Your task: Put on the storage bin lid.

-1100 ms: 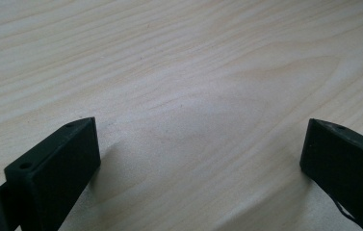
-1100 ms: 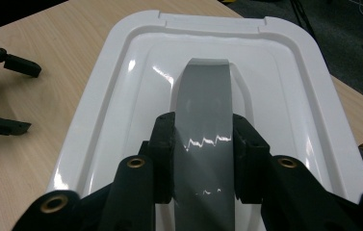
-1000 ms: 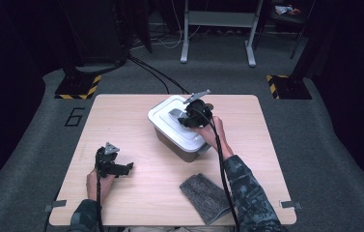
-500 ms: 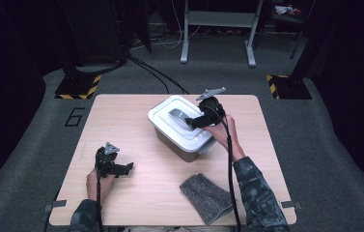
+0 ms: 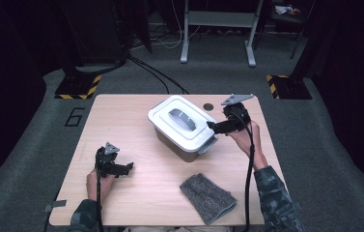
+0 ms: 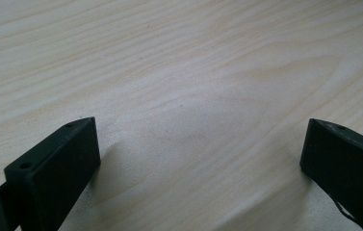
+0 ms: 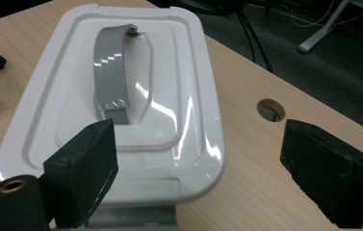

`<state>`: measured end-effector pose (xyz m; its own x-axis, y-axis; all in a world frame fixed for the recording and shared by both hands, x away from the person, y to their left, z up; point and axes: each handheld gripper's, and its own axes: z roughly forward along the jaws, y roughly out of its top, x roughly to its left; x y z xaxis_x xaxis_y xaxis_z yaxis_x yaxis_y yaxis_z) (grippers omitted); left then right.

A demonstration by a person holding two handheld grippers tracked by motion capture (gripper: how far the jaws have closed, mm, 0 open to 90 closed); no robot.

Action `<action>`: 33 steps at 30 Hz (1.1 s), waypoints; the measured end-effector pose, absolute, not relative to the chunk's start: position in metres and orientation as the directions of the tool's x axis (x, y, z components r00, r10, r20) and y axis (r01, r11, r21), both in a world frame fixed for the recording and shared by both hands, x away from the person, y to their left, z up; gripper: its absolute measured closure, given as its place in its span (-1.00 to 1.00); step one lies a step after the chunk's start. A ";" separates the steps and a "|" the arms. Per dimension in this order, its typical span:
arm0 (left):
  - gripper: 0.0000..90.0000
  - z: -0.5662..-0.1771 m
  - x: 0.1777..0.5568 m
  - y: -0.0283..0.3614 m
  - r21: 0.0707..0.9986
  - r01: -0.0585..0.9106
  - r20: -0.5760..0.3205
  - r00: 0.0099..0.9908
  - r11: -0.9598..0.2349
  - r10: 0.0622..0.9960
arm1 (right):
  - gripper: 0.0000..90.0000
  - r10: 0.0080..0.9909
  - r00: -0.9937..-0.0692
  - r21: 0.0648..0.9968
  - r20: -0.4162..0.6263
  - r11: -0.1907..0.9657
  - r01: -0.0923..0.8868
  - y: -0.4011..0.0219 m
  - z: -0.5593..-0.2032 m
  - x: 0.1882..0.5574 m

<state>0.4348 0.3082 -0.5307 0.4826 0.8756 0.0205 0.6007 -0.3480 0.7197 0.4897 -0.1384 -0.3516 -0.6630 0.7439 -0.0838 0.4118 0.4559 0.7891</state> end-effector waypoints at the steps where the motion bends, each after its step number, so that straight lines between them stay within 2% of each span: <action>1: -1.00 -0.531 0.435 0.308 0.719 0.601 0.021 0.483 -0.349 0.875 | -0.74 0.749 -0.657 0.790 -0.089 0.454 0.411 -0.144 -0.352 0.487; 8: -1.00 -0.530 0.435 0.309 0.715 0.604 0.019 0.486 -0.352 0.874 | -0.81 0.786 -0.612 0.795 -0.087 0.425 0.432 -0.172 -0.364 0.471; 14: -1.00 -0.530 0.435 0.309 0.715 0.604 0.019 0.486 -0.352 0.874 | -0.85 0.815 -0.576 0.785 -0.067 0.399 0.474 -0.195 -0.388 0.461; 26: -1.00 -0.531 0.435 0.308 0.720 0.602 0.017 0.481 -0.345 0.876 | -0.91 0.876 -0.479 0.746 -0.058 0.357 0.562 -0.241 -0.468 0.435; 33: -1.00 -0.530 0.435 0.308 0.715 0.607 0.014 0.485 -0.348 0.874 | -0.92 0.897 -0.438 0.717 -0.056 0.341 0.607 -0.250 -0.508 0.422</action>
